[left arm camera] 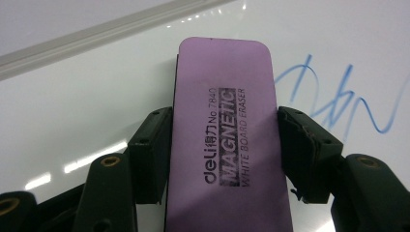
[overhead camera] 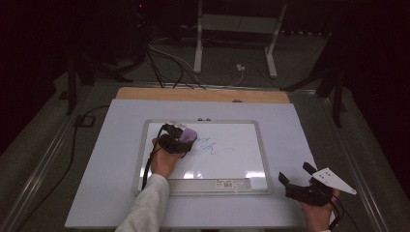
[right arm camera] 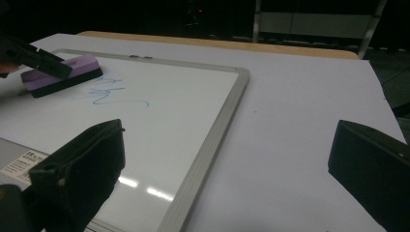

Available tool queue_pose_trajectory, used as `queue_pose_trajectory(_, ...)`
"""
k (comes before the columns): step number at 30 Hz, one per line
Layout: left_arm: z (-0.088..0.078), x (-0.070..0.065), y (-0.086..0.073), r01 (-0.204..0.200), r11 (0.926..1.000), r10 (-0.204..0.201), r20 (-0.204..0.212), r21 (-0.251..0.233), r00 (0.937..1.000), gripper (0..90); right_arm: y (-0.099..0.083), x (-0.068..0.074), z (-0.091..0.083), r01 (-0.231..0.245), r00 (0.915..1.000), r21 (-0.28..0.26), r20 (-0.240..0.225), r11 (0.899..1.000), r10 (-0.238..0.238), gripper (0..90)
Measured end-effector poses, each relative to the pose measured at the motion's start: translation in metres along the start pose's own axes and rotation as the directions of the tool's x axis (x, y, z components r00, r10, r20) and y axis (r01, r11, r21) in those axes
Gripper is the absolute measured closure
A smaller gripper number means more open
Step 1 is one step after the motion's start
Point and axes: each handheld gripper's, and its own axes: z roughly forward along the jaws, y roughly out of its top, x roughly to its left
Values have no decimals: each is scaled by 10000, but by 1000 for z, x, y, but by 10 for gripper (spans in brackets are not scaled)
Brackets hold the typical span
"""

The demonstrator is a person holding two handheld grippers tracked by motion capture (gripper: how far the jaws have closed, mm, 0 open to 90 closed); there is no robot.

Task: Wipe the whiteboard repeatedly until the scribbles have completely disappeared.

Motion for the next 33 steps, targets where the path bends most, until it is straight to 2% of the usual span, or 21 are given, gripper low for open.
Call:
queue_pose_trajectory(5, 1, -6, 0, -111, 9999, 111, 80, 11, 9999, 419, 0, 0, 0, -7, 10000, -4, -9, 10000, 7, 1)
queue_pose_trajectory(10, 1, -26, -2, -628, 9980, 626, 496, 20, 9968, 419, 0, 1, 0, 9, 10000, -1, -24, 10000, -9, 1)
queue_pose_trajectory(12, 0, -36, -4, -823, 9966, 822, 724, -15, 9940, 418, 0, 1, 0, 12, 10000, 7, -20, 10000, -12, 1)
queue_pose_trajectory(15, -1, -50, -7, -1238, 9923, 1228, 1181, 6, 9854, 418, 0, 1, 0, 16, 10000, 9, -32, 10000, -16, 1)
queue_pose_trajectory(17, -2, -56, -8, -1488, 9889, 1476, 1247, 0, 9812, 418, 0, 1, 1, 19, 10000, 5, -30, 10000, -19, 1)
queue_pose_trajectory(19, -1, -53, -8, -1491, 9888, 1488, 1325, -76, 9799, 419, 0, 1, 0, 18, 10000, 11, -19, 10000, -18, 1)
queue_pose_trajectory(22, 0, -41, -5, -1211, 9926, 1215, 976, -102, 9878, 419, 0, 0, -1, 2, 10000, -20, -5, 10000, -2, 1)
queue_pose_trajectory(27, 4, -14, 3, -557, 9984, 557, 67, 3, 9984, 419, 0, 0, 0, -4, 10000, -16, 11, 10000, 4, 1)
queue_pose_trajectory(30, 7, 2, 8, 43, 10000, -43, -156, -12, 9999, 419, 0, 0, 0, -18, 10000, -11, 15, 10000, 18, 1)
queue_pose_trajectory(33, 9, 5, 11, 211, 9998, -211, -275, 6, 9994, 419, 0, -1, 0, -8, 10000, 0, 8, 10000, 8, 1)
